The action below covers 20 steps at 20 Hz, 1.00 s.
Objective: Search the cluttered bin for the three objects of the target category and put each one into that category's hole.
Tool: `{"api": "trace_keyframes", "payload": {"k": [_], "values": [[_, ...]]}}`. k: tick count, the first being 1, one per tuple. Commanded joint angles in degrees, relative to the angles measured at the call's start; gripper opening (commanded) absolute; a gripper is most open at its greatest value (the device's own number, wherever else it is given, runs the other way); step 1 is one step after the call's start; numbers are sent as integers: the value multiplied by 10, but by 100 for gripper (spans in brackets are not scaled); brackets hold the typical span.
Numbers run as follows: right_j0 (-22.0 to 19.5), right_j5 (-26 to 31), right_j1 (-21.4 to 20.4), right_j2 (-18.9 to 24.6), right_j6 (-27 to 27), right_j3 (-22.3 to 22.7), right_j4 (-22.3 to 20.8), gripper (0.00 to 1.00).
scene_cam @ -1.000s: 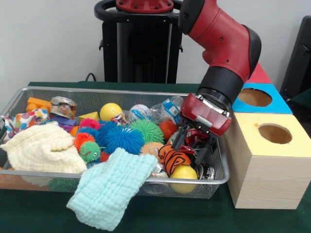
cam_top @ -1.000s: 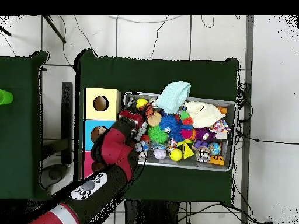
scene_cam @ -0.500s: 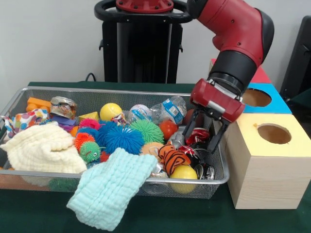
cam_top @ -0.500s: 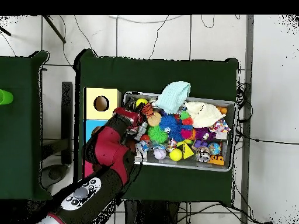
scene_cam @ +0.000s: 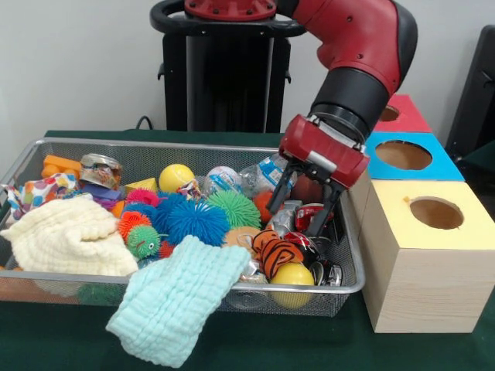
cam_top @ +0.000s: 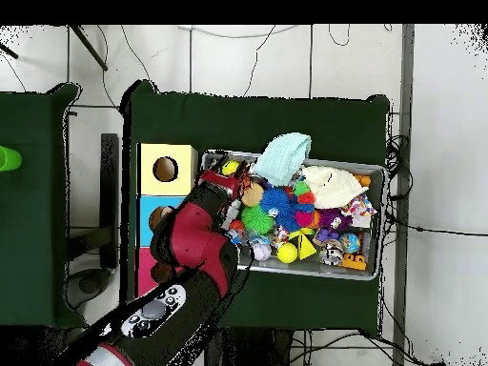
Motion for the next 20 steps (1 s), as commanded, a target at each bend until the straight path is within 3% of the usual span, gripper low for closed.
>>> {"api": "trace_keyframes", "payload": {"k": [1, 9, 20], "values": [[-35, -75, 21, 113, 148, 18, -44, 100], [-11, -73, 40, 85, 116, 24, -11, 100], [-25, -123, 46, 104, 152, 29, -29, 100]]}}
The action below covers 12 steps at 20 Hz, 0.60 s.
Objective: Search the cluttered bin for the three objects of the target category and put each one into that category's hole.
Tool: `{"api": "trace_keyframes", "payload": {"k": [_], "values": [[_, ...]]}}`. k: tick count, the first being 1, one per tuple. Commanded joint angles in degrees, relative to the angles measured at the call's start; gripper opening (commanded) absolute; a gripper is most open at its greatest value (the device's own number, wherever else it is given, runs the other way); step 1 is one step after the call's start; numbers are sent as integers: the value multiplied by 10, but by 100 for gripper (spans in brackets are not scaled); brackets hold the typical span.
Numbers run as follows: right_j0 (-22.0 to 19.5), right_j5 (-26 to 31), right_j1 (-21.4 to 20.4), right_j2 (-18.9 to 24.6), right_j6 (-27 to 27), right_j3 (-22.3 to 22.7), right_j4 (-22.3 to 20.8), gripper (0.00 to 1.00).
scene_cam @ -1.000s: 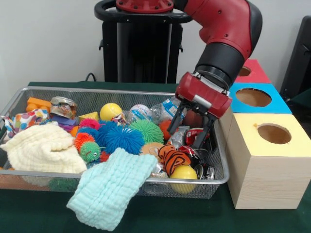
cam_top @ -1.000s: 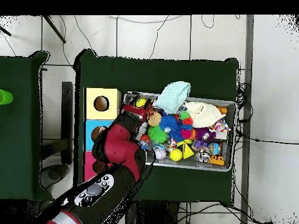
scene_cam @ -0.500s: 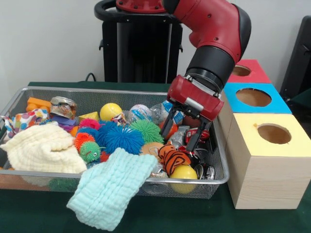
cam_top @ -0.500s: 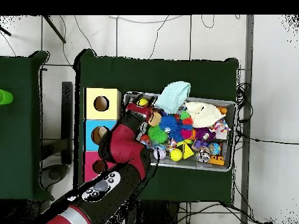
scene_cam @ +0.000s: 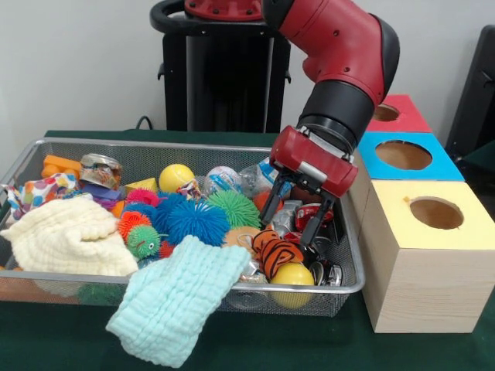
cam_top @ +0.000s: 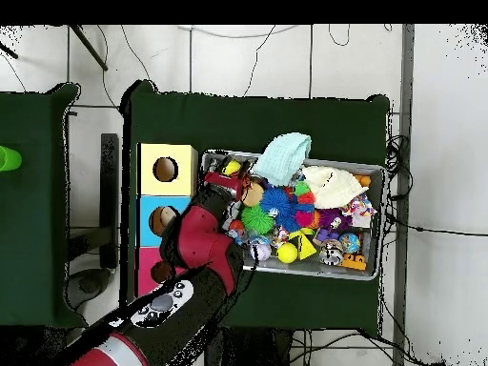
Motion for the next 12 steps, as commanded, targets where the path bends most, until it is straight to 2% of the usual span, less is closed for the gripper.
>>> {"api": "trace_keyframes", "payload": {"k": [1, 8, 12], "values": [[-18, -73, 29, 100, 152, 27, -12, 100], [-22, -95, 40, 105, 151, 26, -15, 100], [-23, -127, 54, 108, 156, 24, -11, 100]]}}
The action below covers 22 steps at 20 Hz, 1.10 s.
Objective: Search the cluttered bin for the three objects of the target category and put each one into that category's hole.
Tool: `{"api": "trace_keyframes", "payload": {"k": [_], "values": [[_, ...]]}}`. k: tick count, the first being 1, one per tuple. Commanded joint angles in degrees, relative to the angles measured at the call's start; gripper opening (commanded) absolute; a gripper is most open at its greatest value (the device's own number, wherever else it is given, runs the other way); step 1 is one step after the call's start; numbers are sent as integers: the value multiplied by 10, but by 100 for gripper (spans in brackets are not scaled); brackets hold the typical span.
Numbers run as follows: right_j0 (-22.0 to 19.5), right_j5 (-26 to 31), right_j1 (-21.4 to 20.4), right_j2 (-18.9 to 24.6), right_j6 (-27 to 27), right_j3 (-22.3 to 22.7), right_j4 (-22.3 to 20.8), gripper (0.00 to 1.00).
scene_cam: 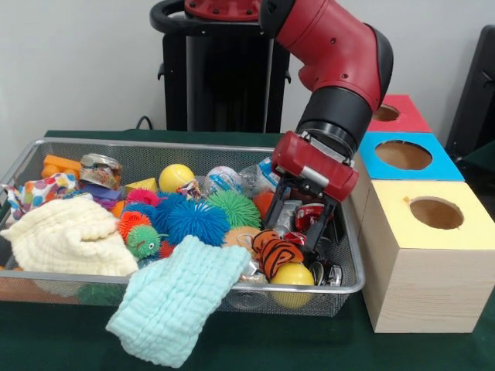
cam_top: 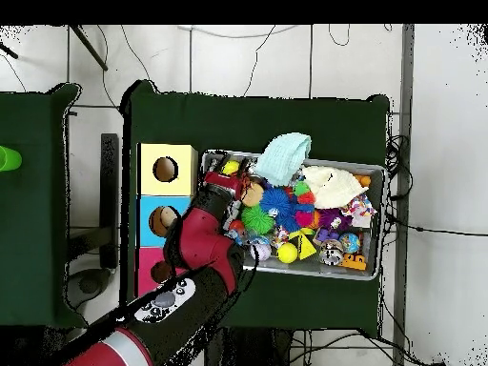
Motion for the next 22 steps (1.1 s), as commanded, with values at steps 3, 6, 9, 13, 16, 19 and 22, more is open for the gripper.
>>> {"api": "trace_keyframes", "payload": {"k": [3, 6, 9, 13, 16, 19, 22], "values": [[-29, -101, 41, 109, 169, 22, -22, 100], [-41, -120, 39, 114, 175, 21, -47, 100], [-55, -140, 36, 123, 183, 23, -67, 100], [-78, -152, 30, 137, 189, 23, -107, 100], [-92, -158, 26, 145, 194, 22, -132, 100], [-101, -163, 24, 150, 193, 23, -147, 100], [-97, -153, 27, 147, 174, 24, -140, 100]]}}
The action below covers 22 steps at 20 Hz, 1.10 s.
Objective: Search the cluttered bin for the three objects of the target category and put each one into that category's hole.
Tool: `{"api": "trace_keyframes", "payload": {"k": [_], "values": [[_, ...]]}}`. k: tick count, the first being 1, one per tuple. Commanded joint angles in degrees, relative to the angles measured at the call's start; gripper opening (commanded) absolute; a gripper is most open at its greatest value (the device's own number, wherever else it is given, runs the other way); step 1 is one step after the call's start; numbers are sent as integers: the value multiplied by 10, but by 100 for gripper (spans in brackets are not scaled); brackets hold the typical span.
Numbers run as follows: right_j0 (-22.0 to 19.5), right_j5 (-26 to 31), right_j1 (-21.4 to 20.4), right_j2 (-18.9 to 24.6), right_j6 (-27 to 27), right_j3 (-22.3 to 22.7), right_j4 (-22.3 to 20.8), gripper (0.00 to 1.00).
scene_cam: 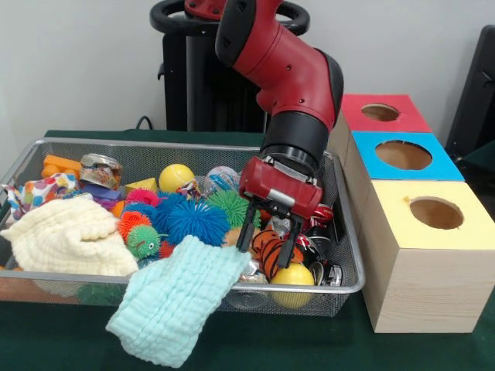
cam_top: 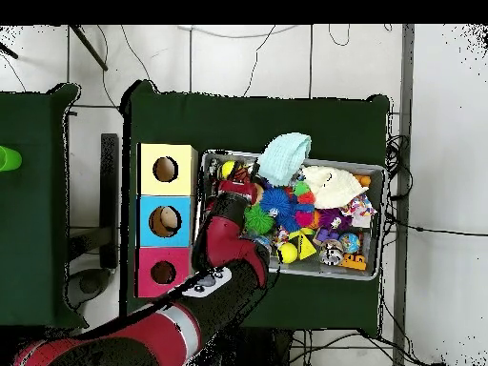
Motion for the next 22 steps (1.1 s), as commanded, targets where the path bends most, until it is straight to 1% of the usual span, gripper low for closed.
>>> {"api": "trace_keyframes", "payload": {"k": [1, 3, 7, 14, 17, 22], "values": [[-14, -37, 13, 96, 137, 22, -19, 100], [-4, -34, 20, 90, 121, 23, -3, 100], [8, -36, 28, 84, 110, 24, 23, 100], [23, -37, 35, 77, 104, 29, 46, 100], [27, -38, 36, 76, 104, 30, 51, 100], [22, -41, 31, 80, 117, 31, 35, 100]]}}
